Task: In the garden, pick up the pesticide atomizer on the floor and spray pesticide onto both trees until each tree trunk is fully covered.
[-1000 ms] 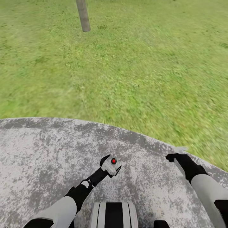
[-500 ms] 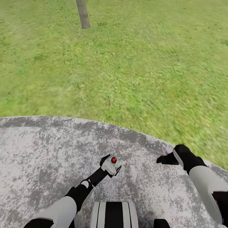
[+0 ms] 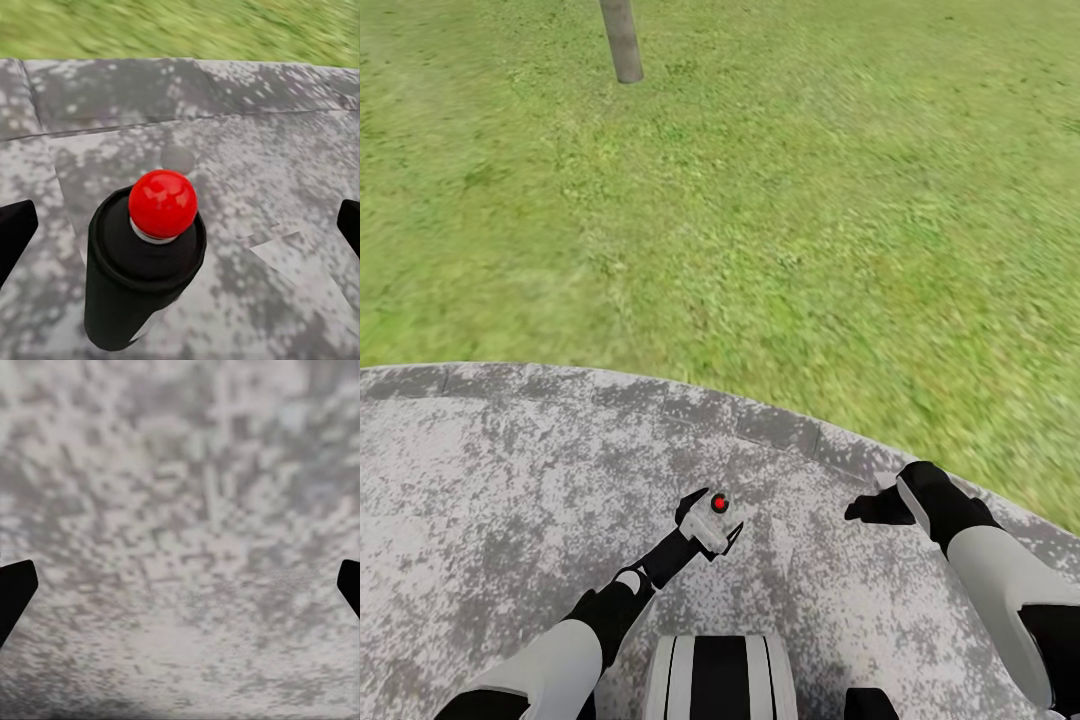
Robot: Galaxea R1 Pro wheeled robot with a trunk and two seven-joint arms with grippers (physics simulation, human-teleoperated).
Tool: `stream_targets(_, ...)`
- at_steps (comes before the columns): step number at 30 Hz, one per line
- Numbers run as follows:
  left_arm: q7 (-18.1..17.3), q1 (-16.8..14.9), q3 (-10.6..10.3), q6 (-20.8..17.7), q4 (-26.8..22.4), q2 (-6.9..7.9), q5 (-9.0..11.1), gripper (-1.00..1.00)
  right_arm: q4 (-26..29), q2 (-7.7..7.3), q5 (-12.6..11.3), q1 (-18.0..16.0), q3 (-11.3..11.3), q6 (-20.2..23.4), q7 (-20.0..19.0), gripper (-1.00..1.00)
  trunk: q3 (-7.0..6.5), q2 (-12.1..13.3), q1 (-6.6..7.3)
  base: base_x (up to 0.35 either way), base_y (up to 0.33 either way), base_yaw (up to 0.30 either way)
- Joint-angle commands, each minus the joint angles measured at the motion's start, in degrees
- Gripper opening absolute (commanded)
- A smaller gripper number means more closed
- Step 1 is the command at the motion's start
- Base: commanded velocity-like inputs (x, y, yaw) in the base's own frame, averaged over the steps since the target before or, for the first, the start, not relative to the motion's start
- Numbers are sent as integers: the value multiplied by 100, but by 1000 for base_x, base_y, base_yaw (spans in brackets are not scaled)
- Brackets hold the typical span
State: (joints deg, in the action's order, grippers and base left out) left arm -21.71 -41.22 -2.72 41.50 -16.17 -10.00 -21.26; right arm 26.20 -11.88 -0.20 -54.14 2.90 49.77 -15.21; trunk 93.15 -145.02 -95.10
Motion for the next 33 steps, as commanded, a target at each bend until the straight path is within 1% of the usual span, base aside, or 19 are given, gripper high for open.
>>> stream_targets(1, 0, 0, 0, 9, 0, 0, 0, 100, 0, 1, -2, 0, 0, -1, 0, 100, 0, 0, 0, 0, 0, 0)
stream_targets(7, 0, 0, 15, 222, 7, 0, 0, 100, -1, 2, 1, 0, 0, -6, 0, 100, 0, 0, 0, 0, 0, 0)
stream_targets(11, 0, 0, 19, 264, 13, 0, 0, 100, -1, 2, 2, 2, 0, -6, 0, 100, 0, 0, 0, 0, 0, 0)
stream_targets(18, 0, 0, 25, 274, 15, 0, -1, 100, -1, -3, 2, 3, 0, -4, 0, 100, 0, 0, 0, 0, 0, 0)
stream_targets(21, 0, 0, 21, 272, 11, 0, -1, 100, -1, -5, 2, 2, 0, -5, 0, 100, 66, -4, -8, 0, 0, 0)
stream_targets(33, 0, 0, 26, 286, 6, 0, -1, 100, 6, -13, 2, 1, 0, -28, 0, 100, 66, -4, -8, 0, 0, 0)
